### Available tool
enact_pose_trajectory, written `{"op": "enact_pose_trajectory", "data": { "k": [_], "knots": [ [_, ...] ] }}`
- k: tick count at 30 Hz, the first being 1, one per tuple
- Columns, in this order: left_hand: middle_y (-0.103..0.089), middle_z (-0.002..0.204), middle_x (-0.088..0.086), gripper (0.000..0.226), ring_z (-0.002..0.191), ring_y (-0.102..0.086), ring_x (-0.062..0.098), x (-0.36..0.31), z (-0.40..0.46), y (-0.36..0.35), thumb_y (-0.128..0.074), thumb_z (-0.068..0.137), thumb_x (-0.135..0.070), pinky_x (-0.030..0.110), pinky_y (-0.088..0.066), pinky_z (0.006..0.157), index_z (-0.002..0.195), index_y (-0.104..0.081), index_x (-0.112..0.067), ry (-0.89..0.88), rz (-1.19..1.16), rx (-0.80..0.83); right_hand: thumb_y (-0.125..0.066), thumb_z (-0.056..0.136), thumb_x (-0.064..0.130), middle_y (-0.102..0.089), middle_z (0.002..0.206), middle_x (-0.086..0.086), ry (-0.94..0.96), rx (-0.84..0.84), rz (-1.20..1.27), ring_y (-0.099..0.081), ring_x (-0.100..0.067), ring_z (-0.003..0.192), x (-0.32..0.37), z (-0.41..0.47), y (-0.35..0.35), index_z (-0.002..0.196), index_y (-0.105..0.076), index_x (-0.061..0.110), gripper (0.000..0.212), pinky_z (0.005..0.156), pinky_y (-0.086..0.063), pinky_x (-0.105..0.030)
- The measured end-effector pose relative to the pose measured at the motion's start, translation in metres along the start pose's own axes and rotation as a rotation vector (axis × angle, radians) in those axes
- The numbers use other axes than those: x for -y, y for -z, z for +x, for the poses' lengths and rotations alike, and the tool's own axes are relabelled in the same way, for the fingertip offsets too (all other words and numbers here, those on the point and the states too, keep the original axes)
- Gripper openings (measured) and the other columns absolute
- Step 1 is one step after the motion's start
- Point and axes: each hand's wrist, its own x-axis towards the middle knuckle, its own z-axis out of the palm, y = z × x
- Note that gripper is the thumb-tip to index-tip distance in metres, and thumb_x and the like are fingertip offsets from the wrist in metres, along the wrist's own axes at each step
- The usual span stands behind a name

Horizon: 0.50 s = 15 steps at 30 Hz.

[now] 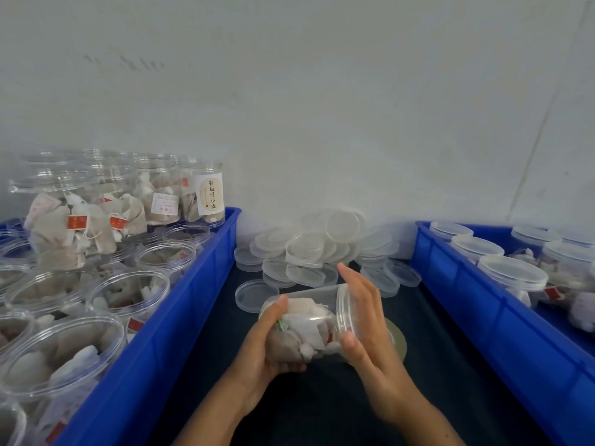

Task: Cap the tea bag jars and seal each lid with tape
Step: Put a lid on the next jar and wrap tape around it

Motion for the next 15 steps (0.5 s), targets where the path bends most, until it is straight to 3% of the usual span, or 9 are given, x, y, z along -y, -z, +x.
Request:
{"op": "enact_pose_trajectory", "data": {
  "k": [2, 5, 7, 9, 12, 13, 15],
  "knots": [
    [-0.072, 0.093, 0.018, 0.058, 0.073, -0.068, 0.023, 0.003, -0.001, -0.005, -0.061, 0.077, -0.058, 0.029, -0.054, 0.058, 0.114, -0.065, -0.013, -0.014, -0.013, -0.012, -0.035, 0.091, 0.063, -0.032, 0.142, 0.025, -0.03, -0.075, 0.002, -0.031, -0.001, 0.136, 0.002, 0.003, -0.003, 0.144, -0.03, 0.043, 0.056, 0.102, -0.032, -0.024],
    [-0.072, 0.105, 0.009, 0.063, 0.089, -0.071, 0.022, 0.012, 0.001, -0.012, -0.071, 0.068, -0.055, 0.031, -0.057, 0.069, 0.123, -0.056, -0.027, -0.175, 0.034, -0.092, -0.041, 0.09, 0.061, -0.049, 0.124, 0.022, -0.29, -0.207, 0.345, -0.051, 0.007, 0.114, 0.007, 0.005, -0.009, 0.127, -0.044, 0.055, 0.037, 0.08, -0.049, -0.015],
    [-0.071, 0.107, -0.001, 0.064, 0.095, -0.07, 0.017, 0.013, 0.001, -0.014, -0.073, 0.06, -0.055, 0.028, -0.057, 0.073, 0.12, -0.054, -0.041, -0.274, 0.107, -0.128, -0.042, 0.087, 0.066, -0.055, 0.119, 0.014, -0.475, -0.215, 0.511, -0.058, -0.001, 0.107, 0.007, 0.009, -0.007, 0.118, -0.049, 0.058, 0.032, 0.069, -0.054, -0.018],
    [-0.07, 0.106, -0.004, 0.06, 0.095, -0.07, 0.015, 0.011, 0.001, -0.014, -0.073, 0.061, -0.052, 0.027, -0.057, 0.072, 0.118, -0.053, -0.044, -0.311, 0.125, -0.153, -0.041, 0.083, 0.064, -0.057, 0.118, 0.012, -0.539, -0.191, 0.55, -0.06, -0.006, 0.106, 0.007, 0.013, -0.002, 0.115, -0.05, 0.058, 0.034, 0.07, -0.057, -0.024],
    [-0.071, 0.106, -0.001, 0.054, 0.095, -0.07, 0.018, 0.009, 0.002, -0.011, -0.072, 0.061, -0.055, 0.035, -0.058, 0.076, 0.112, -0.06, -0.042, -0.29, 0.131, -0.172, -0.043, 0.085, 0.07, -0.059, 0.12, 0.001, -0.486, -0.16, 0.509, -0.061, -0.021, 0.108, 0.008, 0.012, 0.0, 0.119, -0.047, 0.06, 0.035, 0.086, -0.056, -0.041],
    [-0.071, 0.107, 0.005, 0.055, 0.092, -0.07, 0.022, 0.007, 0.002, -0.01, -0.071, 0.062, -0.056, 0.036, -0.058, 0.073, 0.112, -0.062, -0.037, -0.235, 0.111, -0.164, -0.041, 0.083, 0.071, -0.058, 0.121, 0.002, -0.412, -0.146, 0.435, -0.058, -0.019, 0.114, 0.009, 0.01, 0.0, 0.123, -0.044, 0.061, 0.042, 0.088, -0.055, -0.036],
    [-0.072, 0.102, 0.017, 0.057, 0.081, -0.069, 0.026, 0.003, -0.001, -0.007, -0.07, 0.069, -0.058, 0.033, -0.055, 0.062, 0.113, -0.067, -0.022, -0.057, 0.037, -0.082, -0.037, 0.083, 0.071, -0.046, 0.131, 0.023, -0.233, -0.094, 0.236, -0.045, 0.005, 0.123, 0.012, 0.006, 0.001, 0.132, -0.038, 0.059, 0.051, 0.089, -0.045, -0.009]
  ]
}}
